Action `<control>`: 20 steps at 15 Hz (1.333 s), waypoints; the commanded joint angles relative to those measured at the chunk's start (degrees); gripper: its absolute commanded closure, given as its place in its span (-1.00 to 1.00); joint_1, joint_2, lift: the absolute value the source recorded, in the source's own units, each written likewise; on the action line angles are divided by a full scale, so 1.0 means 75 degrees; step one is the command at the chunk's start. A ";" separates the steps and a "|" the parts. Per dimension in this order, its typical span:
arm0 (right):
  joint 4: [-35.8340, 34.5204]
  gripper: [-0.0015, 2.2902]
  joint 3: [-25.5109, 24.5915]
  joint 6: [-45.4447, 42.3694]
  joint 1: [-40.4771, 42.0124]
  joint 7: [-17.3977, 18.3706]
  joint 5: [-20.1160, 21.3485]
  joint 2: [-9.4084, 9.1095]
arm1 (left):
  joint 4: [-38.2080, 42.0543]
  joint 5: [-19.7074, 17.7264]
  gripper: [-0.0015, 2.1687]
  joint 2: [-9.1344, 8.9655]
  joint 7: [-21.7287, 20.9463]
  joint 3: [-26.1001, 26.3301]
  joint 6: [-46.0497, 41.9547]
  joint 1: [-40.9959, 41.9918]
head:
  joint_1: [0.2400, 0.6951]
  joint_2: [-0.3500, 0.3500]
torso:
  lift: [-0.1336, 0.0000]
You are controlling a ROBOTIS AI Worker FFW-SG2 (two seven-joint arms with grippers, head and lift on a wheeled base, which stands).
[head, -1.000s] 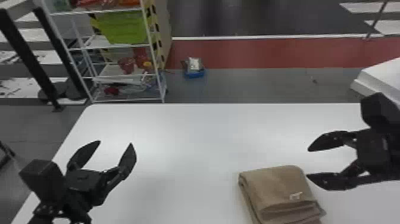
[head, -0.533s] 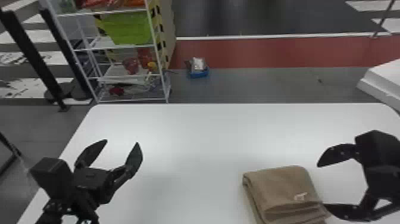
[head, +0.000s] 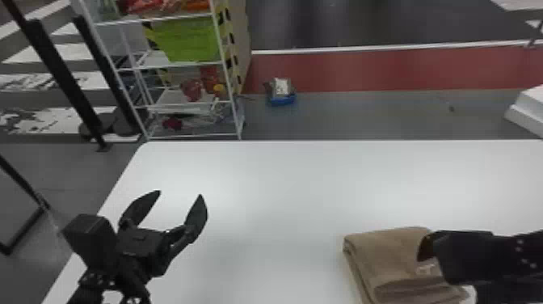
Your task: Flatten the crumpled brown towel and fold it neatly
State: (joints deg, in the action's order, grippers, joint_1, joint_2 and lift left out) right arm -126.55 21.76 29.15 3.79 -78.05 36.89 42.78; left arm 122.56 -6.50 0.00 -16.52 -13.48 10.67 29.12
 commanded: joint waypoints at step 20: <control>0.0678 -0.43 0.0767 -0.0048 -0.0588 -0.0037 0.0156 -0.0103 | 0.0007 0.0035 -0.89 -0.0020 -0.0012 -0.0007 -0.0021 0.0043 | 1.00 0.44 | -0.85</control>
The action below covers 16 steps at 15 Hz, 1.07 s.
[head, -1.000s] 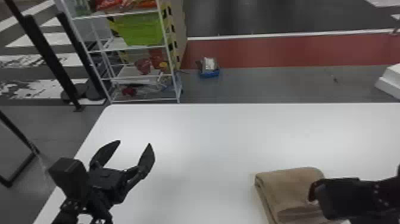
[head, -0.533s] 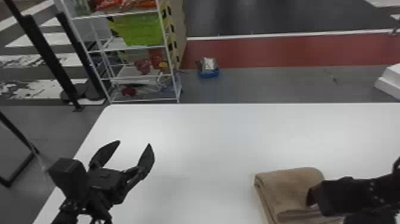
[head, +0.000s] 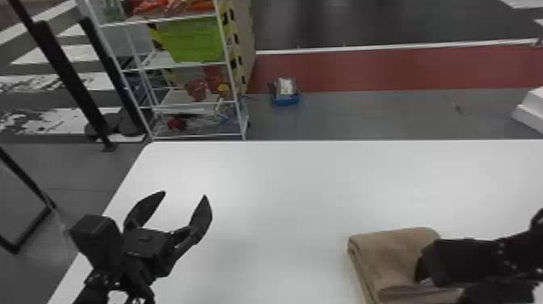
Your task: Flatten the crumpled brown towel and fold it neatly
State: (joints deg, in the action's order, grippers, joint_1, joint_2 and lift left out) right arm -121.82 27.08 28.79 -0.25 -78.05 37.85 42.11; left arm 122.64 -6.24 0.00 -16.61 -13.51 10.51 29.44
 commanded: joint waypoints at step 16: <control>0.0387 0.24 -0.0974 -0.0023 -0.0365 -0.0037 -0.0745 -0.0518 | 0.0418 0.0433 -0.88 -0.0020 -0.0610 0.0629 0.0000 0.0199 | 1.00 0.24 | -0.85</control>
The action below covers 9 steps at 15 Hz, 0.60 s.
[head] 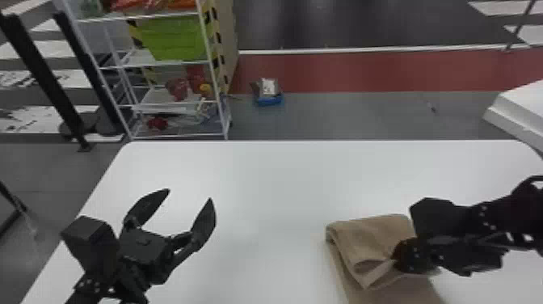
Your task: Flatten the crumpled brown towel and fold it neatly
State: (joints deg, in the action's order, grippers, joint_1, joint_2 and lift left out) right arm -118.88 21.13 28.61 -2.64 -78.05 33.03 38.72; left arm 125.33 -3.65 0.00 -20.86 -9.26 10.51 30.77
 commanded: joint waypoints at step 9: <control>-0.0040 0.24 -0.0474 0.0095 -0.0046 -0.0037 -0.0431 -0.0170 | 0.0153 0.0346 -0.84 -0.0020 -0.0887 -0.0031 0.0047 0.0034 | 1.00 0.16 | -0.85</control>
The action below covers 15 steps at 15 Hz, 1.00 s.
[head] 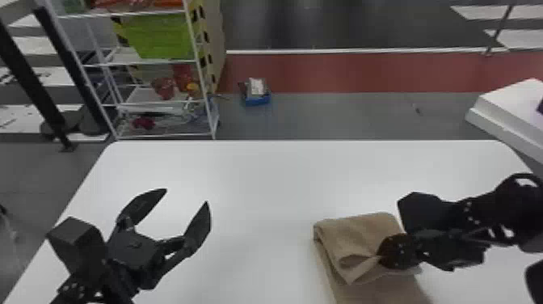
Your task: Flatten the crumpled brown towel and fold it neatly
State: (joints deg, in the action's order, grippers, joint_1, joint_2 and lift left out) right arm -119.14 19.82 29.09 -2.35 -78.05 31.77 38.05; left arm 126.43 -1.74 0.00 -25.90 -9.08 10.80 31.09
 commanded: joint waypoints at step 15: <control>0.0628 0.24 -0.1482 0.0195 -0.1070 -0.0037 -0.1599 -0.0784 | -0.0943 0.0958 -0.83 -0.0020 -0.1270 0.1539 0.0781 -0.0126 | 1.00 -0.25 | -0.85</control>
State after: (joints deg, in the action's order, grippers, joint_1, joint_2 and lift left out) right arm -113.47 9.52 29.95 -10.45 -78.05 21.19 32.21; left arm 121.10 3.40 0.00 -37.18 -0.55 16.90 31.45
